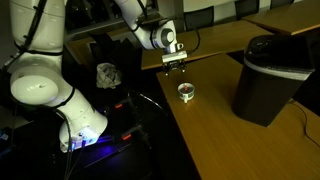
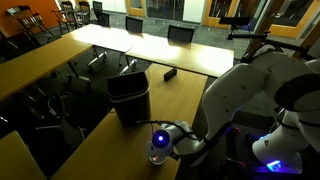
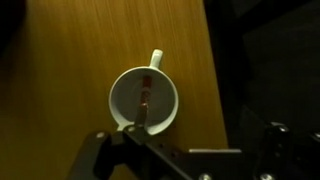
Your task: Move the mug to the left
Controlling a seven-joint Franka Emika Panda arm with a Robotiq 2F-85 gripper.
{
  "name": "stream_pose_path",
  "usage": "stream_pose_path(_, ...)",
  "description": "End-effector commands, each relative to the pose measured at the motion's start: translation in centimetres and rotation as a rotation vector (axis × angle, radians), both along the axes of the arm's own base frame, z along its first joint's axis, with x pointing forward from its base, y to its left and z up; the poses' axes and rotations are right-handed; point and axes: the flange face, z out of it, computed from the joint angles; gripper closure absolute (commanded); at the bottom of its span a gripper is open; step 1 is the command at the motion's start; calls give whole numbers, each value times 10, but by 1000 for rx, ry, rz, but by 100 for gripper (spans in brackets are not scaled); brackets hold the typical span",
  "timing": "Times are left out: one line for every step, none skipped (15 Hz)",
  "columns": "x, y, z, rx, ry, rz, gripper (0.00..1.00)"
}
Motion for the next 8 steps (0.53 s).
stream_pose_path(-16, -8, 18, -11, 35, -19, 0)
stream_pose_path(-19, -10, 21, -15, 38, -26, 0)
stream_pose_path(-21, -12, 24, -23, 43, -31, 0)
stream_pose_path(-23, -13, 27, -24, 46, -27, 0)
stream_pose_path(-25, -15, 29, -29, 45, -30, 0)
stream_pose_path(-26, -15, 31, -30, 46, -29, 0)
stream_pose_path(-28, -15, 33, -30, 46, -26, 0)
stream_pose_path(-29, -16, 34, -27, 45, -18, 0)
